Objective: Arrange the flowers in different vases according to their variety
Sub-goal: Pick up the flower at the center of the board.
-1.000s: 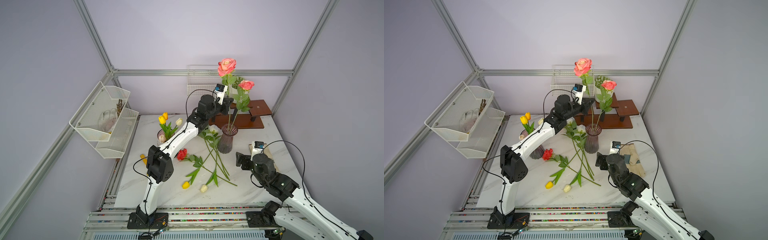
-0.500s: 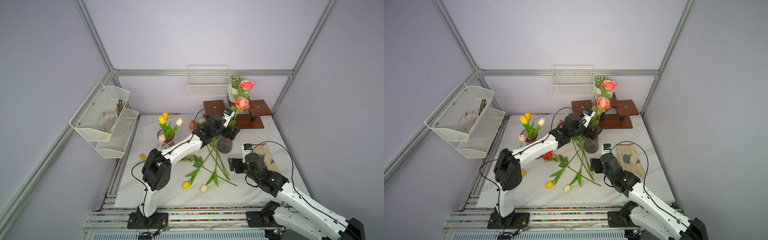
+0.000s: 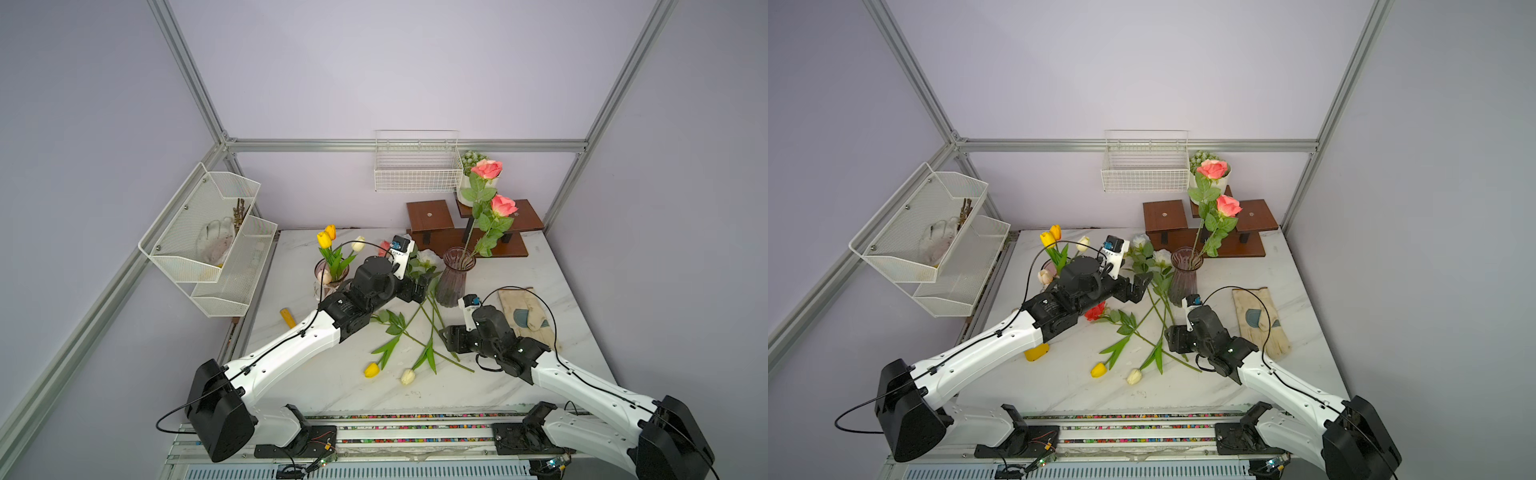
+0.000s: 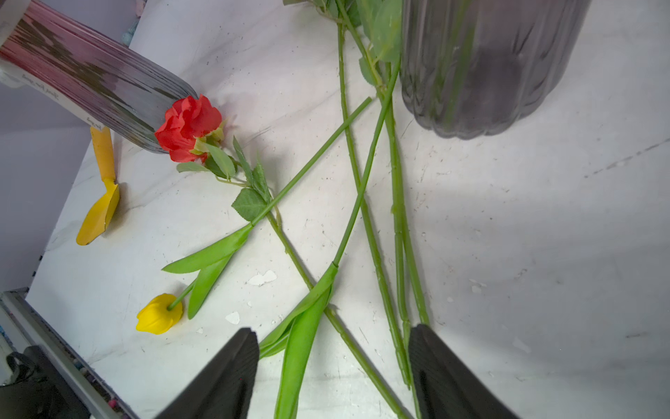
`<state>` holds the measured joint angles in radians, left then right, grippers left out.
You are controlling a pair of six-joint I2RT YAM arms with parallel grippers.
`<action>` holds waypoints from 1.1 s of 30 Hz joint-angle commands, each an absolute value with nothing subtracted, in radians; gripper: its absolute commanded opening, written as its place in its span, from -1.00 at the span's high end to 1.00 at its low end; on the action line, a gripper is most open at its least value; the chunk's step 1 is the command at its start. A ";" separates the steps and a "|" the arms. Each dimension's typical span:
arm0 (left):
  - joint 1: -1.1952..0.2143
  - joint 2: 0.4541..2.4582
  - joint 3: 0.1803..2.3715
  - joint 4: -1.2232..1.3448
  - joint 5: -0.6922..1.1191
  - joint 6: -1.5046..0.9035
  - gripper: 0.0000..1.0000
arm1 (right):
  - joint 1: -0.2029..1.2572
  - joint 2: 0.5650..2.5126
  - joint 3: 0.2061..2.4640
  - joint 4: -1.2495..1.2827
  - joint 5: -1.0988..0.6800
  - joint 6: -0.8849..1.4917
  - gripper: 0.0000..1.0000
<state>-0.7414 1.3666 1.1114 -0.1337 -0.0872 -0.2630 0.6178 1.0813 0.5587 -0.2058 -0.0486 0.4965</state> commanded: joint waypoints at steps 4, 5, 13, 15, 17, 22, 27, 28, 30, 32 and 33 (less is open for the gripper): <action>-0.734 1.405 0.986 -0.207 -0.101 -0.351 -0.96 | 0.630 1.162 0.558 -0.114 -0.113 0.534 -0.13; -0.732 1.432 0.976 -0.210 -0.101 -0.354 -0.94 | 0.629 1.179 0.557 -0.104 -0.115 0.539 -0.08; -0.733 1.377 0.869 -0.189 -0.135 -0.424 -0.90 | 0.639 1.348 0.605 -0.026 -0.125 0.572 0.12; -0.731 1.350 0.842 -0.189 -0.146 -0.438 -0.89 | 0.641 1.395 0.622 -0.007 -0.123 0.576 0.19; -0.730 1.320 0.817 -0.192 -0.154 -0.451 -0.88 | 0.644 1.442 0.638 0.007 -0.118 0.578 0.25; -0.729 1.243 0.765 -0.196 -0.163 -0.472 -0.88 | 0.646 1.532 0.678 0.035 -0.090 0.584 0.31; -0.723 1.204 0.744 -0.201 -0.153 -0.482 -0.88 | 0.646 1.613 0.717 0.044 -0.063 0.590 0.40; -0.723 1.197 0.742 -0.208 -0.152 -0.484 -0.88 | 0.646 1.626 0.725 0.046 -0.063 0.590 0.43; -0.720 1.180 0.741 -0.216 -0.148 -0.486 -0.88 | 0.648 1.643 0.742 0.034 -0.069 0.585 0.59; -0.716 1.154 0.739 -0.227 -0.143 -0.489 -0.88 | 0.657 1.635 0.755 0.014 -0.065 0.573 0.72; -0.714 1.137 0.737 -0.231 -0.139 -0.492 -0.89 | 0.661 1.623 0.761 -0.001 -0.060 0.566 0.80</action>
<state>-0.7246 1.1995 0.7376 -0.2352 -0.1425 -0.4721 0.6460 1.6382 0.7330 0.0113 -0.0830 0.5831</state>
